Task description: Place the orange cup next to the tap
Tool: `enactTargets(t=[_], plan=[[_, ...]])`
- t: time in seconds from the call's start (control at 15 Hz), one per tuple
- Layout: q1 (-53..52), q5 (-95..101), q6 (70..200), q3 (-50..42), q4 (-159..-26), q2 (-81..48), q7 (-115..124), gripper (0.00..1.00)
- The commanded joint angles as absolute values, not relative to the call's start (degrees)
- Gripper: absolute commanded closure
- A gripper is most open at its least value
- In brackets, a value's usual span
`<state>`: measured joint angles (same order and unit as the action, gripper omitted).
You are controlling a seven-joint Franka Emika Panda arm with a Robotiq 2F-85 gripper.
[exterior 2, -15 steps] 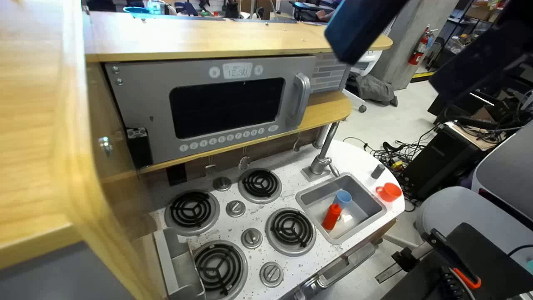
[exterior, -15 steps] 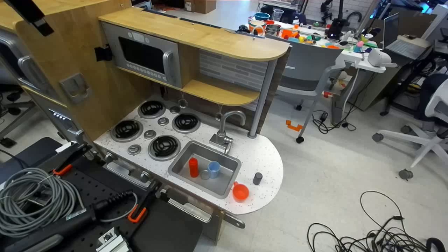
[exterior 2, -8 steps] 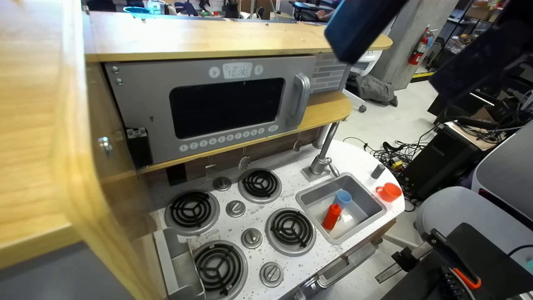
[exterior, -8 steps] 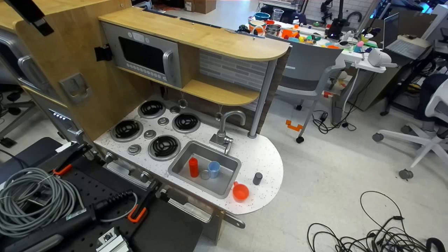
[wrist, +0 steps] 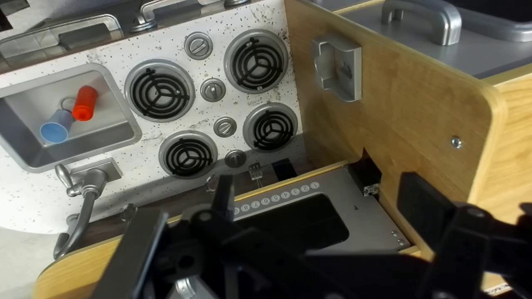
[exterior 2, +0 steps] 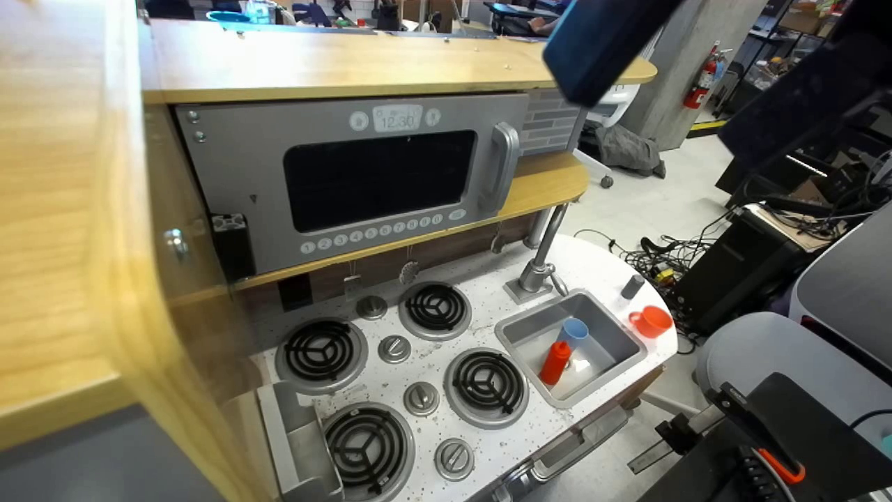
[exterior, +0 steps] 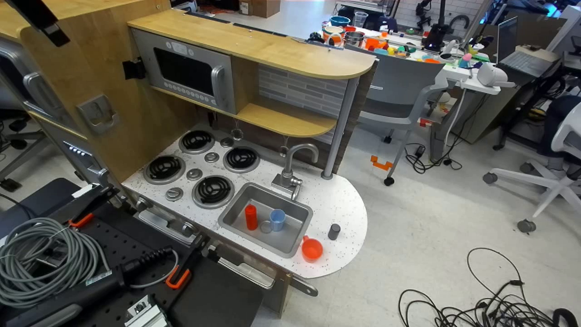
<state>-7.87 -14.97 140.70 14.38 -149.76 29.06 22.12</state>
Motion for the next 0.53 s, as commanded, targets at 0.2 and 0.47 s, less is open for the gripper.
enactTargets(t=[0.2, 0.47], plan=[[-8.0, -14.5, 142.6, 12.8, -150.4, 28.5, 20.6, 0.00], [-6.3, -13.0, 147.7, 9.9, -153.1, 28.0, 15.7, 0.00]])
